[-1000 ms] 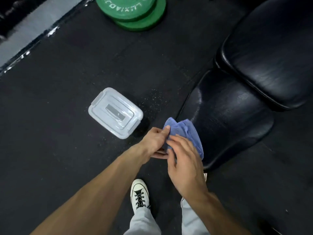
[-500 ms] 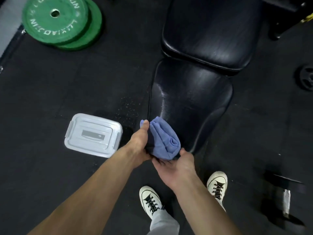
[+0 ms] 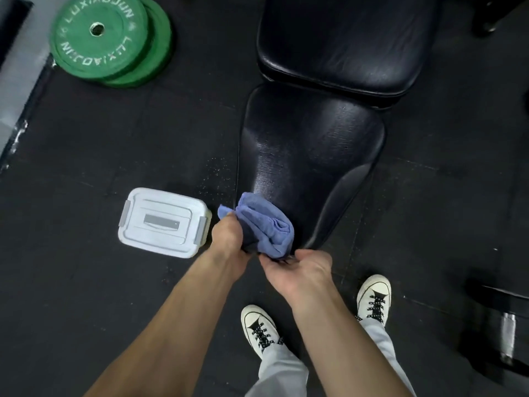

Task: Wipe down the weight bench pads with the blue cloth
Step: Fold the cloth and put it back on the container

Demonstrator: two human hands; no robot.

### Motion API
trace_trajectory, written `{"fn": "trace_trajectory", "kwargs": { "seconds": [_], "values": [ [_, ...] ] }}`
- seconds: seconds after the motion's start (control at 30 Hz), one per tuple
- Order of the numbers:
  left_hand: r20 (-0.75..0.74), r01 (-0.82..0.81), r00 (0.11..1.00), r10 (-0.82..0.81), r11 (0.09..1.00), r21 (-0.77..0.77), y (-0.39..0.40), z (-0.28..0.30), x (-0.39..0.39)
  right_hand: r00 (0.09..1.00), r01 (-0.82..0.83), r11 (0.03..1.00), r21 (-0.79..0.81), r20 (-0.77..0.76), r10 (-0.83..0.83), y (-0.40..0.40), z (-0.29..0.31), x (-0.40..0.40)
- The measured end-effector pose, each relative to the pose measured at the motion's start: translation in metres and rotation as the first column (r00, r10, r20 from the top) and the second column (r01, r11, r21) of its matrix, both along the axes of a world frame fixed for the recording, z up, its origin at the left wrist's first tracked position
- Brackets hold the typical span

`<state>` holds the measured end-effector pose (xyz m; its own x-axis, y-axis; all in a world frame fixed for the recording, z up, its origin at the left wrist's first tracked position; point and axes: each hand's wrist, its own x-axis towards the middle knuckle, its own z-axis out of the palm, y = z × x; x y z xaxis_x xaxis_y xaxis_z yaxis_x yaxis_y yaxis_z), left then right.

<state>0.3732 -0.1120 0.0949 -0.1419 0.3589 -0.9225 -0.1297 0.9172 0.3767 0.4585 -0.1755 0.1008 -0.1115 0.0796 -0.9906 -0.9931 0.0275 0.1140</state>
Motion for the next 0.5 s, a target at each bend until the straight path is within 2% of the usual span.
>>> {"fn": "trace_trajectory", "kwargs": {
  "seconds": [0.27,0.5],
  "values": [
    [0.033,-0.277,0.961,0.276,0.96,0.041,-0.056,0.006,0.045,0.999,-0.016,0.999,0.044,-0.043,0.018,-0.024,0.007,0.054],
    [0.06,-0.467,0.883,0.465,0.883,0.045,-0.085,0.002,0.088,0.975,-0.218,0.968,0.125,-0.019,0.222,-0.019,-0.002,0.113]
  ]
}}
